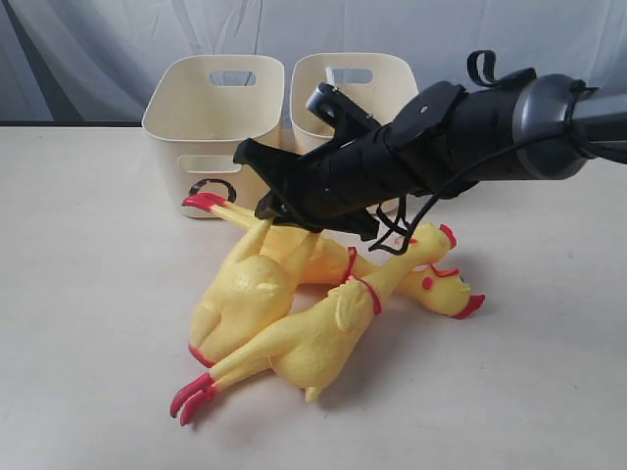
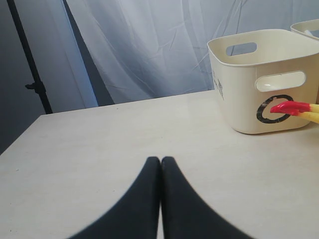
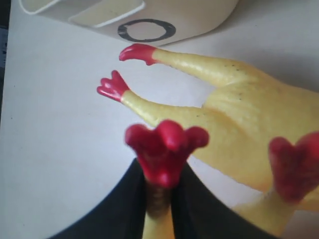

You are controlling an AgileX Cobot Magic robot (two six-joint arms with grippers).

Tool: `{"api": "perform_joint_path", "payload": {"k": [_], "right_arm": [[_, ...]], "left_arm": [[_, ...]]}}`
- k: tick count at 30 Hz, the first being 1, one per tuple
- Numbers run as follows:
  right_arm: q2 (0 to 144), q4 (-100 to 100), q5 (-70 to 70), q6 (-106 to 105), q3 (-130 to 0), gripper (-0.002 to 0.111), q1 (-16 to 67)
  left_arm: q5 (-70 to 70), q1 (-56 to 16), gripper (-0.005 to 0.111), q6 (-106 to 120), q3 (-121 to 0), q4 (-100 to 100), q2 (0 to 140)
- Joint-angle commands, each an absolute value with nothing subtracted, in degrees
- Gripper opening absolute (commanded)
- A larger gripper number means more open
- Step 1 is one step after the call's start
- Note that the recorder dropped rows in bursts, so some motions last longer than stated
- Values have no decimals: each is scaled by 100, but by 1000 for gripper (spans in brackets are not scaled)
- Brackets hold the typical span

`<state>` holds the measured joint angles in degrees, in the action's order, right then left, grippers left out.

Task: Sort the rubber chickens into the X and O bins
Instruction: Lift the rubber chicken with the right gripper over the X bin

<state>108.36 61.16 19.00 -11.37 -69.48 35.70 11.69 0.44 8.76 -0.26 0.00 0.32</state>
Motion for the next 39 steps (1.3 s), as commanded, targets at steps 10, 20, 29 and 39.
{"api": "perform_joint_path", "payload": {"k": [10, 20, 29, 39], "right_arm": [[10183, 6373, 2023, -1513, -6949, -1, 3541], [9795, 8020, 1621, -3947, -7397, -1, 3541], [9683, 7998, 87, -4560, -7397, -1, 3541], [9683, 7630, -659, -4642, -7512, -1, 3541]], "left_arm": [[1096, 39, 0, 837, 0, -34, 0], [1096, 39, 0, 837, 0, -34, 0], [1096, 39, 0, 837, 0, -34, 0], [1096, 39, 0, 837, 0, -34, 0]]}}
